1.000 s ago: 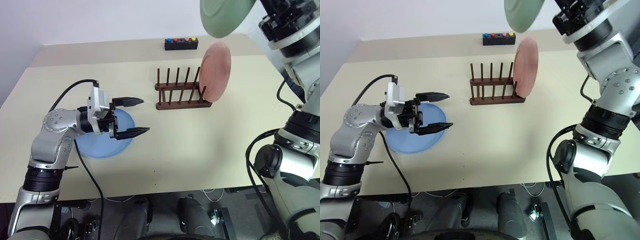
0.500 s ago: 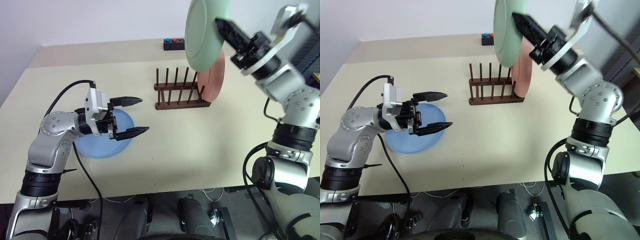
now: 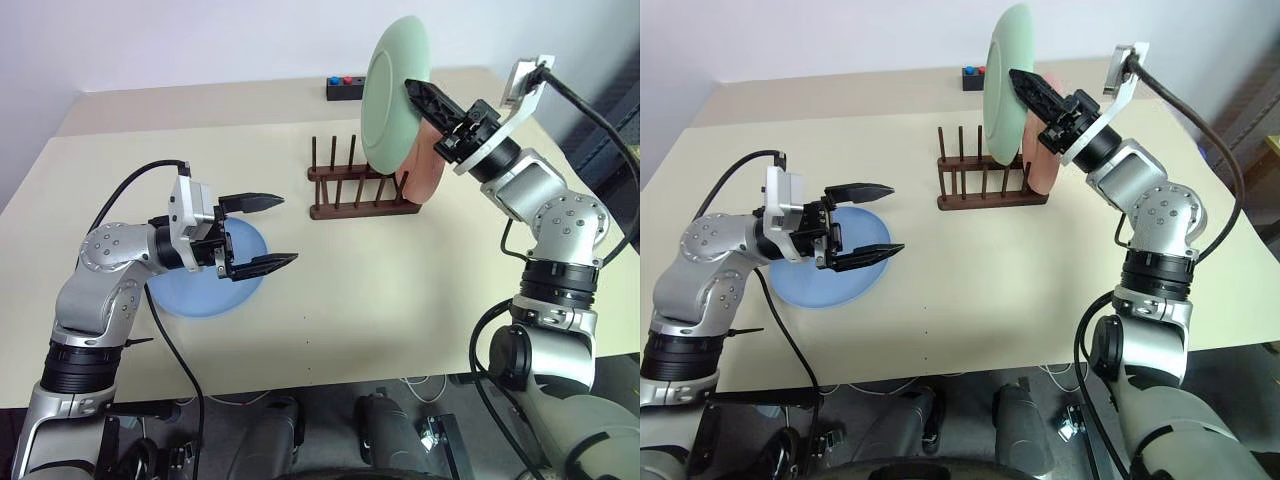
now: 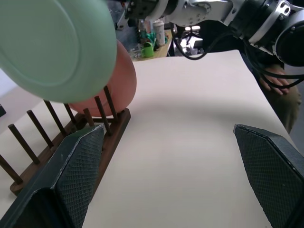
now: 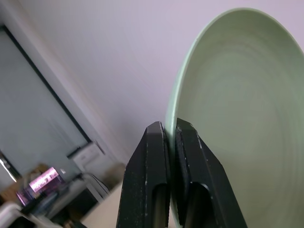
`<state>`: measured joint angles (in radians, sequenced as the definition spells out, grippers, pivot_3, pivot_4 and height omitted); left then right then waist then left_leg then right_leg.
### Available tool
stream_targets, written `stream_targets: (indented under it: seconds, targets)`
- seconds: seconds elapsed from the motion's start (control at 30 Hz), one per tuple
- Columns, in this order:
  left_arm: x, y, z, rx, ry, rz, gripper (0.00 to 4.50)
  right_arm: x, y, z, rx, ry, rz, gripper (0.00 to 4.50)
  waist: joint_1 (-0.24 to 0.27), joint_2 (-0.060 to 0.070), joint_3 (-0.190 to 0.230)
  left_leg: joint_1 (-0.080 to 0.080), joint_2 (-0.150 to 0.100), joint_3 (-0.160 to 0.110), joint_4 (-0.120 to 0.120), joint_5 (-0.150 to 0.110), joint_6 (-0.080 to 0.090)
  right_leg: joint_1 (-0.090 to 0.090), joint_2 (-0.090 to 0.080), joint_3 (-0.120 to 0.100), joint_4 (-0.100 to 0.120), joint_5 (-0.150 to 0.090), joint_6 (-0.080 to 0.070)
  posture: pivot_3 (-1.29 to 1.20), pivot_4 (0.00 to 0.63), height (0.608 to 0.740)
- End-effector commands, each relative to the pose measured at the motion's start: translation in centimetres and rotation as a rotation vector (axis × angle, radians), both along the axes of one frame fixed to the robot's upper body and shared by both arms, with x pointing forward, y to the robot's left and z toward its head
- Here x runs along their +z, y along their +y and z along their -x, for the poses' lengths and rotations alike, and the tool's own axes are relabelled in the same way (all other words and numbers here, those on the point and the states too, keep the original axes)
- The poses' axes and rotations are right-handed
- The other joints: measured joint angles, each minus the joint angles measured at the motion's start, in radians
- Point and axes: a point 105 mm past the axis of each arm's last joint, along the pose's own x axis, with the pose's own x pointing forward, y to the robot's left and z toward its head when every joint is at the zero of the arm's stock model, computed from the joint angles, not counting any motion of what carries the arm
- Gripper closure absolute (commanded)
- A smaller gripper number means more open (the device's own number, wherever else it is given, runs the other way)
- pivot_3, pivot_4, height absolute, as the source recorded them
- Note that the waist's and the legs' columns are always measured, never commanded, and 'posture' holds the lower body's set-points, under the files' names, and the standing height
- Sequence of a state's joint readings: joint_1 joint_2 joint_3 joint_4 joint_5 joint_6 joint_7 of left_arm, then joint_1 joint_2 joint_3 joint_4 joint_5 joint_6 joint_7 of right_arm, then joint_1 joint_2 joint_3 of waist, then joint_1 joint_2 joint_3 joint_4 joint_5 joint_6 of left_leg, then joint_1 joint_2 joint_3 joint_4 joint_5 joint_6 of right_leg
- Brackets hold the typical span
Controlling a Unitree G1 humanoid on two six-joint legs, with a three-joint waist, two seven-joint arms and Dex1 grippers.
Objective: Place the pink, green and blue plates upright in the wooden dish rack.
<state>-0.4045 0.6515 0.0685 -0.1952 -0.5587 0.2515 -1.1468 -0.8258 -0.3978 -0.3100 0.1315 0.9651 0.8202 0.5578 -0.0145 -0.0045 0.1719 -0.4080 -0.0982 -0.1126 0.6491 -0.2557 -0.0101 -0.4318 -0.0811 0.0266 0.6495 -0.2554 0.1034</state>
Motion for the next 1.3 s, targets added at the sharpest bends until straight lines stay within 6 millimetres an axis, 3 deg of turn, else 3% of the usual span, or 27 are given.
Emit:
stream_targets:
  seconds: [0.03, 0.27, 0.37, 0.6, 0.83, 1.1, 1.2, 1.3]
  targets:
    - [1.2, 0.0, 0.3, -0.001, -0.044, 0.02, 0.0, -0.7, -0.2, 0.0, -0.033, -0.052, 0.092, 4.44, 0.001, 0.0, 0.0, 0.0, 0.0, 0.0, 0.0, 0.0, 0.0, 0.0, 0.0, 0.0, 0.0, 0.0, 0.0, 0.0, 0.15, 0.74]
    - [1.0, 0.0, 0.3, 0.004, -0.045, 0.007, 0.0, -2.3, -0.1, -0.6, -0.048, -0.021, 0.139, 4.44, 0.001, 0.0, 0.0, 0.0, 0.0, 0.0, 0.0, 0.0, 0.0, 0.0, 0.0, 0.0, 0.0, 0.0, 0.0, 0.0, 0.15, 0.74]
    - [1.0, 0.0, 0.3, 0.004, -0.043, 0.008, 0.0, -2.8, 0.1, -0.6, -0.045, -0.04, 0.174, 3.46, 0.001, 0.0, 0.0, 0.0, 0.0, 0.0, 0.0, 0.0, 0.0, 0.0, 0.0, 0.0, 0.0, 0.0, 0.0, 0.0, 0.15, 0.74]
    - [1.0, 0.0, 0.3, 0.001, -0.036, 0.016, 0.0, -0.7, -0.5, -1.3, -0.114, -0.122, 0.166, 0.02, 0.0, 0.0, 0.0, 0.0, 0.0, 0.0, 0.0, 0.001, -0.001, 0.0, 0.0, 0.0, 0.0, 0.0, 0.0, 0.0, 0.15, 0.74]
    - [1.3, 0.0, 0.4, -0.003, -0.039, 0.034, 0.0, 0.8, -0.4, 1.1, -0.051, -0.278, 0.283, 0.02, 0.003, 0.0, 0.0, 0.0, 0.0, 0.0, 0.0, 0.001, -0.001, 0.0, 0.0, 0.0, 0.0, 0.0, 0.0, 0.0, 0.15, 0.74]
    - [1.5, 0.1, 0.1, 0.001, -0.013, 0.059, 0.0, 2.6, -0.8, 3.8, -0.004, -0.394, 0.287, 0.02, 0.002, 0.0, 0.0, 0.0, 0.0, 0.0, 0.0, 0.0, 0.0, 0.0, 0.0, 0.0, 0.0, 0.0, 0.0, 0.0, 0.15, 0.74]
    - [0.5, 1.7, -1.2, 0.087, 0.134, 0.021, 0.0, 1.0, -0.7, 6.9, 0.147, -0.448, 0.416, 0.02, 0.011, 0.0, 0.0, 0.0, 0.0, -0.001, 0.001, 0.0, 0.001, 0.001, 0.0, -0.001, -0.001, 0.0, 0.0, 0.0, 0.15, 0.74]
    - [-0.1, 4.8, -3.6, 0.31, 0.247, -0.031, 0.0, -0.7, -0.2, 9.0, 0.274, -0.459, 0.484, 0.02, 0.004, 0.0, 0.0, 0.0, 0.0, -0.001, 0.0, -0.001, 0.002, 0.002, 0.001, -0.001, -0.001, 0.0, 0.0, 0.0, 0.15, 0.74]
